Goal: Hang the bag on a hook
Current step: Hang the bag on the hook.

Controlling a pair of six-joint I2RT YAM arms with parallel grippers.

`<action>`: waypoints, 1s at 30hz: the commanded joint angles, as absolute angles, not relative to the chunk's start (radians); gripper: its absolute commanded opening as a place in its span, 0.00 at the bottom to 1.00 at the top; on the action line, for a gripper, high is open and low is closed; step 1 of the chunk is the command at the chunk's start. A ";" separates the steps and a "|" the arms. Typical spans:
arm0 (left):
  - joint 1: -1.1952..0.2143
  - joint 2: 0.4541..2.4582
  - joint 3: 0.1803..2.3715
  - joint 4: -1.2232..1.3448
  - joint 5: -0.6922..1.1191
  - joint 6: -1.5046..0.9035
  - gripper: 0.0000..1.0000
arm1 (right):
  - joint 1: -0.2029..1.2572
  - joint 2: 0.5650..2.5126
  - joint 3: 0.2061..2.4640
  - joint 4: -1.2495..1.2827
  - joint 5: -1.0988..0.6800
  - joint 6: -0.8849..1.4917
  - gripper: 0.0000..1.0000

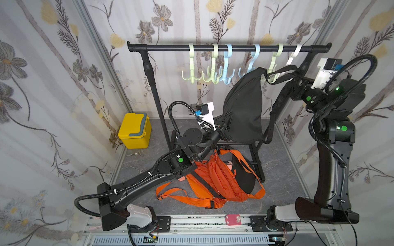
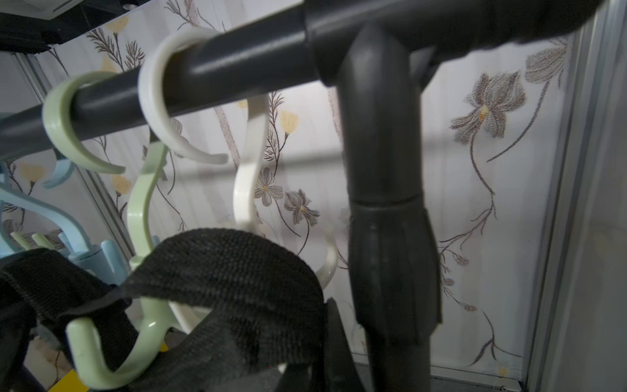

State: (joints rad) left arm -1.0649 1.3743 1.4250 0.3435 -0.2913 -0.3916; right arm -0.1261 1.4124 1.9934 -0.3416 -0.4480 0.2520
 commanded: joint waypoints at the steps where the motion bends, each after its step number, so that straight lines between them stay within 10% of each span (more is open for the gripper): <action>1: -1.059 1.347 1.408 0.383 -0.377 -0.388 0.00 | -0.075 1.415 1.992 -0.327 -0.480 0.218 0.00; 30: -1.075 1.350 1.408 0.307 -0.374 -0.362 0.00 | -0.014 1.579 2.163 -0.511 -0.526 0.165 0.00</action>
State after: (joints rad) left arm -1.0698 1.3533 1.4097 0.2916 -0.3618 -0.3691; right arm -0.0177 1.5703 2.1521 -0.4801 -0.5011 0.1741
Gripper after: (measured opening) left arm 0.063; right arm 0.048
